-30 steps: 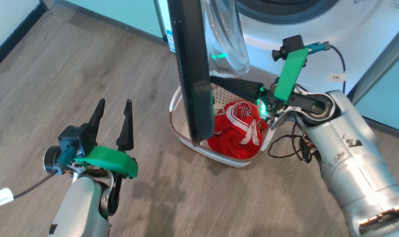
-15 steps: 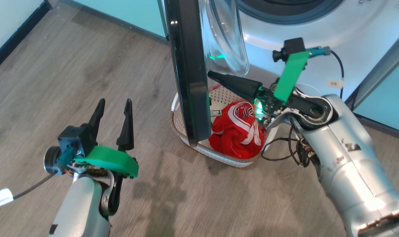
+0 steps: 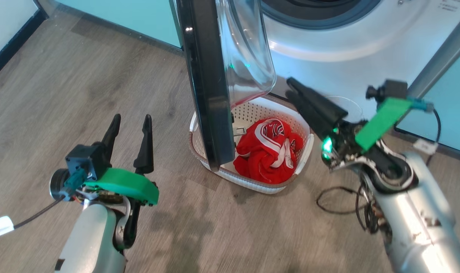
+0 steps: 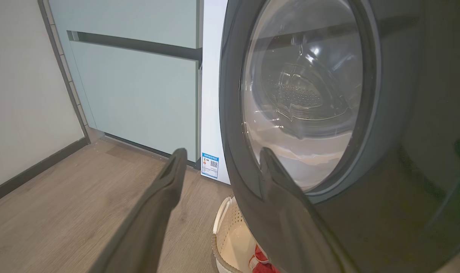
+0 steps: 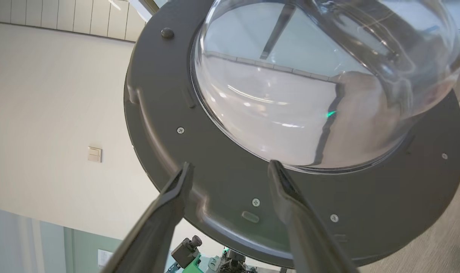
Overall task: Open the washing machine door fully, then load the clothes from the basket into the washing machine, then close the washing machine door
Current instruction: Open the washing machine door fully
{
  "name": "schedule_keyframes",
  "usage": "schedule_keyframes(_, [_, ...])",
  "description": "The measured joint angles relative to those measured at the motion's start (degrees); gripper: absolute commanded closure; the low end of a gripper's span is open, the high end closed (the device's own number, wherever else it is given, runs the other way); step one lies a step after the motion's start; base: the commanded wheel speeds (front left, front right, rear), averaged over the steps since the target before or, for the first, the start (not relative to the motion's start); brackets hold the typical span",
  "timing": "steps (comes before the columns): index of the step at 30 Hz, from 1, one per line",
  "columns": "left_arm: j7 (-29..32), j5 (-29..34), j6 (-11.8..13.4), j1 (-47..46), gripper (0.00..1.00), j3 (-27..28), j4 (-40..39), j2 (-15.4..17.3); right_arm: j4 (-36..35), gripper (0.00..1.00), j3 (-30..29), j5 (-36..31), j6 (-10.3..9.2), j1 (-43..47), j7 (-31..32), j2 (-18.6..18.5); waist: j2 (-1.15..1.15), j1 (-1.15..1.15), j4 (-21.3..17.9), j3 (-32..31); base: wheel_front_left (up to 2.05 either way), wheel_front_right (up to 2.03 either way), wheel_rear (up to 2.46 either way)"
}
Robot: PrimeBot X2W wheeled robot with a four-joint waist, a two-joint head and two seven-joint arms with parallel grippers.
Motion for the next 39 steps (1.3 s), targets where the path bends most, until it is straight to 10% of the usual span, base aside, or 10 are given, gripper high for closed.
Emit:
schedule_keyframes(13, [0.2, -0.5, 0.5, 0.2, 0.00, -0.3, -0.3, 0.7, -12.0, 0.00, -4.1, -14.5, 0.00, 12.5, -19.8, -1.2, 0.00, 0.00, -0.6, -0.8, 0.00, 0.00, 0.00])
schedule_keyframes(22, [0.4, -0.7, 1.0, 0.2, 0.00, -0.5, -0.5, 1.3, -8.2, 0.00, -2.2, -49.7, 0.00, 10.6, -38.3, -6.7, 0.00, 0.00, -0.8, -1.5, 0.00, 0.00, 0.00])
schedule_keyframes(30, [0.6, -0.9, 1.1, 0.2, 0.00, -0.8, -0.7, 1.6, -4.1, 0.00, -5.4, -73.3, 0.02, 8.9, -41.5, -4.3, 0.00, 0.00, -0.8, -1.6, 0.00, 0.00, 0.00])
schedule_keyframes(39, [0.6, -0.9, 1.6, 0.2, 0.00, -0.8, -0.7, 1.9, -0.2, 0.00, -7.2, -81.1, 0.04, 9.1, -42.2, -1.4, 0.00, 0.00, -1.0, -1.6, 0.00, 0.00, 0.00])
